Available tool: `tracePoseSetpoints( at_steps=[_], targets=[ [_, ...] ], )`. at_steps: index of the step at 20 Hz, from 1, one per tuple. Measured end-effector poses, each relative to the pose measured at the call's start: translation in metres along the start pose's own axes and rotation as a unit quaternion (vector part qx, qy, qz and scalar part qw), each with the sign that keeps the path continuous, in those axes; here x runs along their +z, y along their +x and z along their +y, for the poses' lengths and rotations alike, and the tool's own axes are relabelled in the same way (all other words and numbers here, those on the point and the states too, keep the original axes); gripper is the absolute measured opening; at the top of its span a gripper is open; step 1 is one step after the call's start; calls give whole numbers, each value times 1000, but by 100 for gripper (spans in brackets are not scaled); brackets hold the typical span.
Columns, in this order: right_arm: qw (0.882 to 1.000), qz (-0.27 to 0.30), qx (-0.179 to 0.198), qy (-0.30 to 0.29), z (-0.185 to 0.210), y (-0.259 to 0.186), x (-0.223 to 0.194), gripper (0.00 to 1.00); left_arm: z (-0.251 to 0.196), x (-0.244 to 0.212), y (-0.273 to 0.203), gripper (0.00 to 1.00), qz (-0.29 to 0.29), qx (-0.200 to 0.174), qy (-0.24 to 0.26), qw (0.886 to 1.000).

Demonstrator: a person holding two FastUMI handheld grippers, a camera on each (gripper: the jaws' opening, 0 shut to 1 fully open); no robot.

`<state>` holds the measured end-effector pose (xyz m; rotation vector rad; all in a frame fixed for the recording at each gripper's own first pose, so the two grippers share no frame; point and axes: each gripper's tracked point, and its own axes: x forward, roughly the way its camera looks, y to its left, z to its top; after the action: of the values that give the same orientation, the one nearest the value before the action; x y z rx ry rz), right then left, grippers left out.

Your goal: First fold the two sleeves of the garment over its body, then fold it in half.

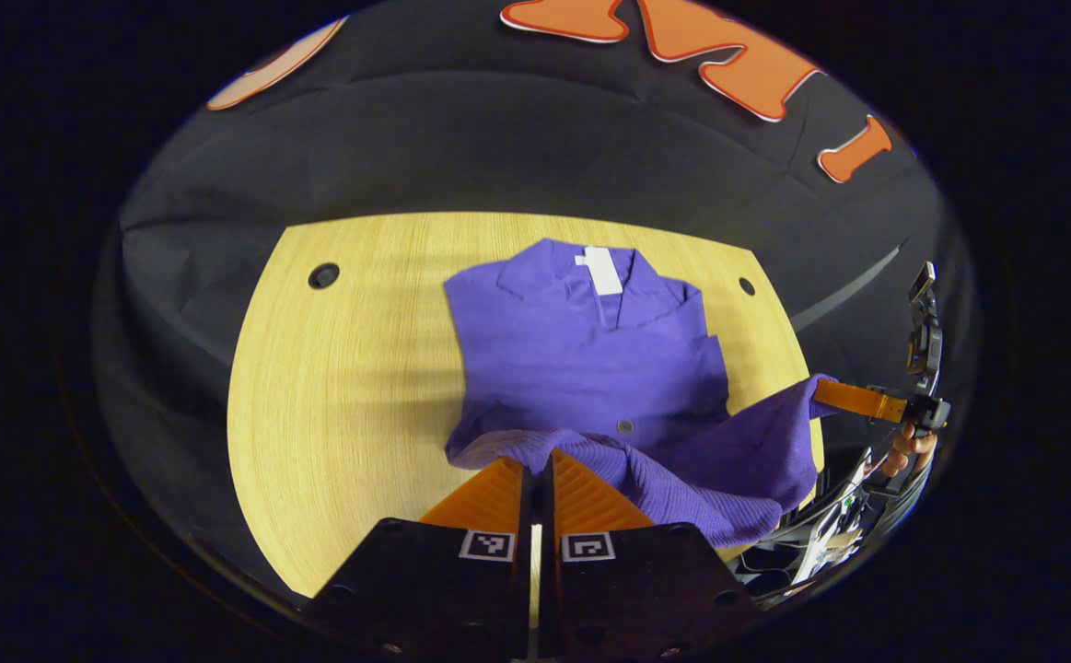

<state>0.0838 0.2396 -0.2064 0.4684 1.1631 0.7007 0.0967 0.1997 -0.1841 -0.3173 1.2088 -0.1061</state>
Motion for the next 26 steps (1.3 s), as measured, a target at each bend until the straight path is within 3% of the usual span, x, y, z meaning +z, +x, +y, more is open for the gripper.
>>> tracePoseSetpoints(
  at_steps=[11, 13, 15, 16, 17, 18, 19, 22, 23, 26],
  targets=[
    [1000, -1, -24, -2, -15, 68, 108, 4, 43, 124, 53, 5, -12, 68, 14, 998],
    [999, -21, -22, 21, -16, 83, 134, 4, 43, 154, 63, 5, -41, 77, 21, 996],
    [995, -60, 7, 77, -7, 89, 167, 8, 46, 180, 65, 6, -75, 92, 37, 992],
    [992, -77, 12, 97, -9, 88, 180, 12, 41, 185, 66, 12, -88, 91, 40, 991],
    [989, -94, 13, 109, -11, 90, 190, 23, 36, 193, 61, 14, -107, 98, 41, 989],
    [988, -106, 15, 109, -13, 89, 195, 17, 37, 205, 57, 25, -136, 104, 44, 984],
    [989, -107, 12, 105, -17, 86, 194, 42, 38, 215, 50, 33, -162, 109, 50, 979],
    [992, -105, -13, 71, -34, 75, 182, 44, 40, 224, 23, 52, -202, 119, 55, 971],
    [992, -106, -17, 62, -33, 76, 179, 45, 39, 220, 17, 54, -208, 121, 53, 969],
    [994, -105, -18, 37, -32, 62, 162, 47, 42, 217, 0, 72, -236, 135, 52, 961]
  ],
)
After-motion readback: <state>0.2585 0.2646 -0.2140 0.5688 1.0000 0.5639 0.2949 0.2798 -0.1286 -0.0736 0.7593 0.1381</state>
